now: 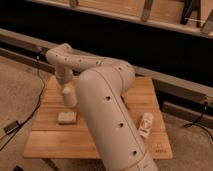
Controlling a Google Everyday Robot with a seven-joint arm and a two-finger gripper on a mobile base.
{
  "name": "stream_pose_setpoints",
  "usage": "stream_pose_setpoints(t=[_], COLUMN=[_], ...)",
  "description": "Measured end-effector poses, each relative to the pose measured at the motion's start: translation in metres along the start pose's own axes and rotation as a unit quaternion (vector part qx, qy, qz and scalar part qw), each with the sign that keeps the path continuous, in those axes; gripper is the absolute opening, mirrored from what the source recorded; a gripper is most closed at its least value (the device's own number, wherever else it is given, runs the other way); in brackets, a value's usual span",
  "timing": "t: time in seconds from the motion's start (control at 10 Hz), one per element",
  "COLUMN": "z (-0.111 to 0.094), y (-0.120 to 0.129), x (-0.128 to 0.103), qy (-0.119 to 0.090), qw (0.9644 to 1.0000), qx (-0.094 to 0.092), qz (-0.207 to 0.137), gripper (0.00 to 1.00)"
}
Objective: Place the ceramic cup over the eraser
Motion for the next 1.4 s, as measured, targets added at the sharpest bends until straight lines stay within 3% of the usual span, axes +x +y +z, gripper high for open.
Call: stream_pose_setpoints(t=[0.2, 0.3, 0.6, 0.9, 1.4], z=[-0.023, -0.045, -0.078, -0.095, -0.094], y=[-0.002, -0.002, -0.002, -0.014, -0.013], x=[0.004, 0.014, 0.043, 0.066, 0.066], qy=[-0.008, -0.006, 0.003, 0.006, 0.005], qw=[0.9999, 0.9999, 0.9994, 0.9967, 0.9968], qx=[0.008, 0.010, 0.010, 0.011, 0.010], qz=[0.005, 0.011, 0.032, 0.080, 0.080], gripper=[0.63, 0.63, 0.63, 0.63, 0.63])
